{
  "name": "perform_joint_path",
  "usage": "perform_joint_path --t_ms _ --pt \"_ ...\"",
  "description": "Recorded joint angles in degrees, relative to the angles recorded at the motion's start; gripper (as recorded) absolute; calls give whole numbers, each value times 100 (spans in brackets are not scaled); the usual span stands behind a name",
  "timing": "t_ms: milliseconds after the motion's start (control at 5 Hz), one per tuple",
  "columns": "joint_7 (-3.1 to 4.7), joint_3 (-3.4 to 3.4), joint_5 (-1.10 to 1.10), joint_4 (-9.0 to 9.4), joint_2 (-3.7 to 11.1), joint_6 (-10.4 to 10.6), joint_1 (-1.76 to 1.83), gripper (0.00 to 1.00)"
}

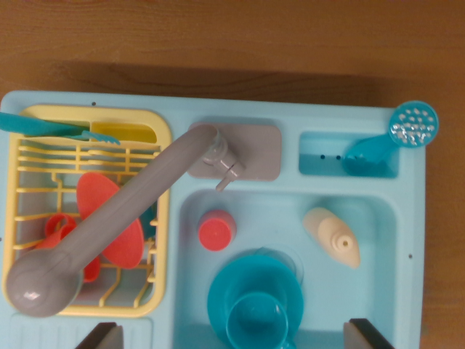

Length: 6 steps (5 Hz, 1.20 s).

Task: Pick detergent from the sink

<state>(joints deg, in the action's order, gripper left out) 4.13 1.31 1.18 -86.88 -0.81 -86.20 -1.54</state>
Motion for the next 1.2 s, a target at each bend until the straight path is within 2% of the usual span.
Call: perform_joint_path --t_ms 200,400,600,800,1000,1200 --pt "0 0 0 0 0 0 0 0" --pt "155 18 -22 111 44 168 -23 0" --pt "155 18 -22 111 44 168 -23 0" --pt "336 39 -47 241 96 365 -51 0" --pt "336 39 -47 241 96 365 -51 0" --pt "534 62 -75 383 152 579 -80 0"
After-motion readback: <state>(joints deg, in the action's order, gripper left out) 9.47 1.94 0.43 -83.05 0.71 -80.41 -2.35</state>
